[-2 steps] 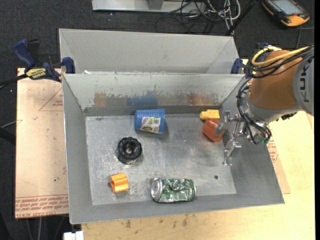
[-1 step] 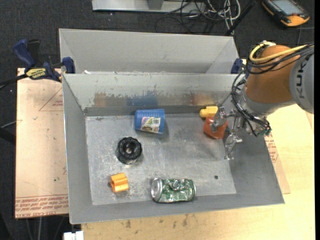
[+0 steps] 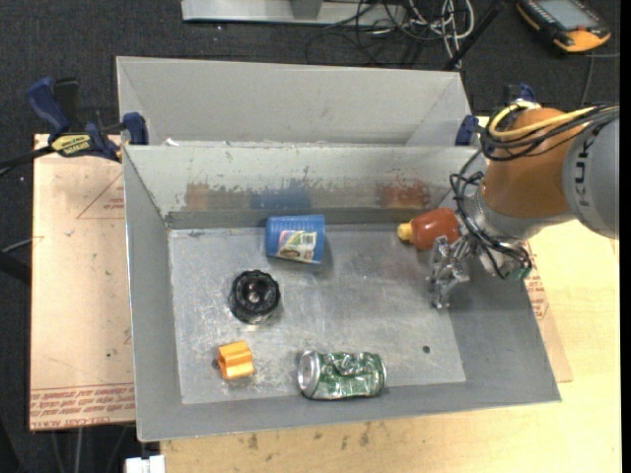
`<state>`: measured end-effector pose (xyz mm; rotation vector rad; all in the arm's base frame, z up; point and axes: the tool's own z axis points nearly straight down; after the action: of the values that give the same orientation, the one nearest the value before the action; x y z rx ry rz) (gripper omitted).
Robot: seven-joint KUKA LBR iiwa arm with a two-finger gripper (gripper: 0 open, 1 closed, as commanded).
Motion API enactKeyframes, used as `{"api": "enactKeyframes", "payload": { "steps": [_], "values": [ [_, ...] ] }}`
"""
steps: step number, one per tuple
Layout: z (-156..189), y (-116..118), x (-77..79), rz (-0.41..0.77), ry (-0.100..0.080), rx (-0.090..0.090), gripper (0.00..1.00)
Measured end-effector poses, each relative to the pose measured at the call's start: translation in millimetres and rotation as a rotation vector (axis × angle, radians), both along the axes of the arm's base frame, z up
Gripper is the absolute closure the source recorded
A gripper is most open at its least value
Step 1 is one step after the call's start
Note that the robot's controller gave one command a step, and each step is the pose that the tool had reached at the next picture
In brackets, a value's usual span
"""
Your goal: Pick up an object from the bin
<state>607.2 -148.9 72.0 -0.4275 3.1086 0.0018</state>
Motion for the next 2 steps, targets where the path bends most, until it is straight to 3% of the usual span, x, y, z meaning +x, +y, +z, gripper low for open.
{"api": "enactKeyframes", "payload": {
  "steps": [2],
  "values": [
    [1.3, 0.1, -0.4, 0.000, 0.000, 0.000, 1.00]
  ]
}}
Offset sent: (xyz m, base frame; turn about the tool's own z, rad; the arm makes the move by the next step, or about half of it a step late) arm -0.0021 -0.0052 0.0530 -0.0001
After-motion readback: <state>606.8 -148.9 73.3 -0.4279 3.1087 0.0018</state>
